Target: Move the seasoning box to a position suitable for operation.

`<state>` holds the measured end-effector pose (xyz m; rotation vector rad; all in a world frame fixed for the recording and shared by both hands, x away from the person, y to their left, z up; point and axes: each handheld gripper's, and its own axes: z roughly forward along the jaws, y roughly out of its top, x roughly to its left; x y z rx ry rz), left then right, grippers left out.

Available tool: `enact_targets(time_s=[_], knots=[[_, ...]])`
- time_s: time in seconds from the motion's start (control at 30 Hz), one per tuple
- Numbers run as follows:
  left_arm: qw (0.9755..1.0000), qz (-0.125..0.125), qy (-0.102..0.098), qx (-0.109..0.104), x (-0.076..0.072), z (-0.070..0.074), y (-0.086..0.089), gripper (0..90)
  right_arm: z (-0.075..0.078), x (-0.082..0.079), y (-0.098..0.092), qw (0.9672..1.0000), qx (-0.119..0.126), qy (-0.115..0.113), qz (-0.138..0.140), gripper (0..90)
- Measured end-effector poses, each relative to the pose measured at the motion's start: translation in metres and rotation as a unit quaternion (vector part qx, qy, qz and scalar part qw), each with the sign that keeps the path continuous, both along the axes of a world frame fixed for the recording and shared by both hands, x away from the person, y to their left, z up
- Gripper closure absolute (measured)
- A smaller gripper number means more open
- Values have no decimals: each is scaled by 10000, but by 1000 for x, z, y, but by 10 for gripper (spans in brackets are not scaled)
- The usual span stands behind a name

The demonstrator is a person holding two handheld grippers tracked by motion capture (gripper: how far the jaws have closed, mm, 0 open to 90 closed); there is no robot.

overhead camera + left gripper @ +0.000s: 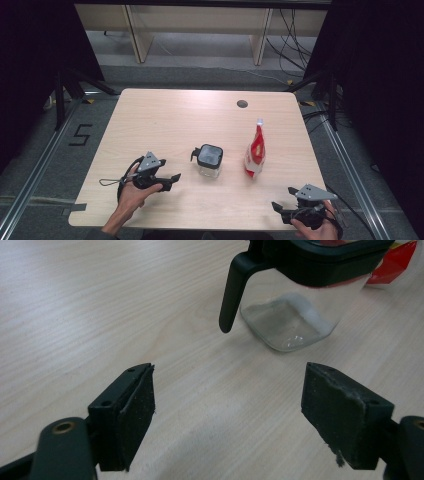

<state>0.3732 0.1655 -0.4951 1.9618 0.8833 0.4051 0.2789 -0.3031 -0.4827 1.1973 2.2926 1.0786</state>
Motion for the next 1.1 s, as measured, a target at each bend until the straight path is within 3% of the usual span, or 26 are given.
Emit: enact_targets(time_s=[0.13,0.23,0.3,0.4,0.57,0.6,0.77,0.83,1.0,1.1], knots=[[9998,-105,-148,49,11,2,-7,290,-1,2,-1,9997,-83,-207,137,215],[9996,-177,-223,-89,17,3,-13,355,-1,3,0,9996,-89,-232,166,215],[9994,-233,-242,-120,21,2,-18,394,-1,1,1,9998,-78,-83,152,216],[9989,-351,-280,-95,27,1,-24,460,-1,2,1,9997,-60,-187,139,216],[9981,-463,-389,-72,38,-3,-35,529,-2,2,1,9997,-98,-162,172,218],[9980,-481,-413,3,40,-3,-37,538,-2,1,2,9999,-46,-66,89,218],[9969,-587,-508,88,49,-8,-44,605,-2,2,1,9998,-81,-94,129,220],[9976,-500,-466,50,50,-9,-47,624,-3,1,1,9998,-87,-111,148,223],[9967,-655,-486,43,56,-13,-54,672,-4,2,2,9998,-31,-63,167,224],[9968,-603,-505,131,57,-14,-57,721,-4,2,1,9998,-81,-78,156,224]])
